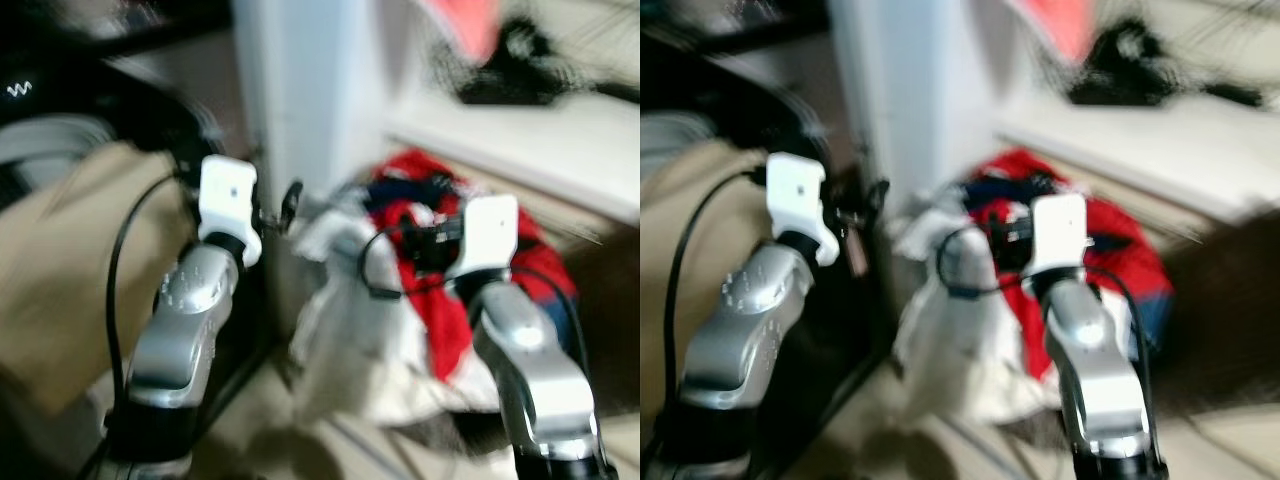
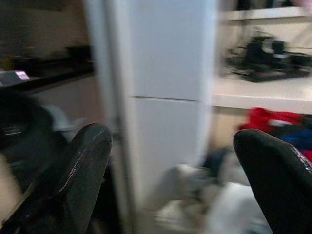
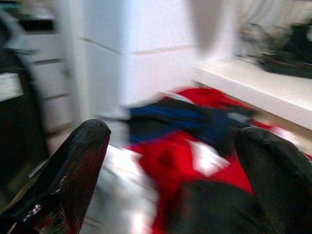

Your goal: Clothes washing

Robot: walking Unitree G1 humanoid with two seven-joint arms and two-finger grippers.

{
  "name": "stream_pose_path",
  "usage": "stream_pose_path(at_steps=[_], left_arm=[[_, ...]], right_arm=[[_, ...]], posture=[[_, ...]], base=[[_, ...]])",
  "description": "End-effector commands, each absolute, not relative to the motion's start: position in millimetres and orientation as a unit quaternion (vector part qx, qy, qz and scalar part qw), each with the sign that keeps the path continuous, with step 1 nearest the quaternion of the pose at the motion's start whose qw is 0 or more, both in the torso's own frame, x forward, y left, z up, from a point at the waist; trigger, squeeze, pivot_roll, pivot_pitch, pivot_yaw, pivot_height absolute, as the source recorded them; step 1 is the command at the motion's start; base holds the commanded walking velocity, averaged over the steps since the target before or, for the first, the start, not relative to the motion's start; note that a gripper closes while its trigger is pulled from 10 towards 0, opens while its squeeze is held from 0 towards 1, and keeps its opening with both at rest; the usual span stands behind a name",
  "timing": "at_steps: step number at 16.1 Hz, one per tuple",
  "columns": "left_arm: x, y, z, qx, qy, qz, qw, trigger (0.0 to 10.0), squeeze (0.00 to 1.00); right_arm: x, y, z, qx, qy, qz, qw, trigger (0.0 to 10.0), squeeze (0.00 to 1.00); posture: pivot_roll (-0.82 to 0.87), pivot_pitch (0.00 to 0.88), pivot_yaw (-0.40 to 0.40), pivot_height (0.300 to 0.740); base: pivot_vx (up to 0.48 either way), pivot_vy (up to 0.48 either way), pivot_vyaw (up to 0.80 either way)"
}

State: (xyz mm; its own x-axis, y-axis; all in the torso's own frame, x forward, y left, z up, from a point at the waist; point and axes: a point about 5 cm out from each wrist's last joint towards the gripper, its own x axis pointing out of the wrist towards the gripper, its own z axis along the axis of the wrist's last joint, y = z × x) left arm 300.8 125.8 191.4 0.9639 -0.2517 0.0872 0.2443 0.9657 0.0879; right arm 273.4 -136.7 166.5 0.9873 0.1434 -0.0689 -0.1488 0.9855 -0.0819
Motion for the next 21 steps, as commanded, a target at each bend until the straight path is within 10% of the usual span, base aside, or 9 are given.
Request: stream_pose_path(at_steps=[1, 13, 14, 15, 21], left_arm=[[299.8, 131.4, 194.7, 0.040, -0.057, -0.115, 0.991, 10.0, 0.00], [298.6, 115.3, 188.1, 0.018, -0.041, -0.175, 0.984, 10.0, 0.00], [299.6, 116.2, 188.5, 0.017, -0.041, -0.175, 0.984, 10.0, 0.00], [299.5, 116.8, 188.3, 0.021, -0.040, -0.175, 0.984, 10.0, 0.00], [301.7, 118.9, 187.7, 0.031, -0.035, -0.199, 0.979, 10.0, 0.00]], right_arm=[[274.1, -133.8, 167.6, -0.044, 0.030, 0.085, 0.995, 10.0, 0.00], [273.3, -161.5, 174.2, -0.010, 0.037, -0.030, 0.999, 10.0, 0.00], [275.0, -163.4, 175.9, -0.003, 0.040, -0.031, 0.999, 10.0, 0.67], [276.0, -163.9, 177.1, 0.003, 0.040, -0.025, 0.999, 10.0, 1.00], [298.1, -188.3, 177.4, -0.061, 0.094, -0.015, 0.994, 10.0, 1.00]], posture=[[-0.12, 0.000, -0.021, 0.740], [-0.15, 0.000, 0.011, 0.740], [-0.15, 0.000, 0.011, 0.740], [-0.15, 0.000, 0.011, 0.740], [-0.14, 0.000, -0.001, 0.740]], base=[[0.364, 0.000, 0.80], [0.086, 0.000, 0.07], [0.000, 0.000, 0.00], [0.000, 0.000, 0.00], [0.000, 0.000, 0.00]])
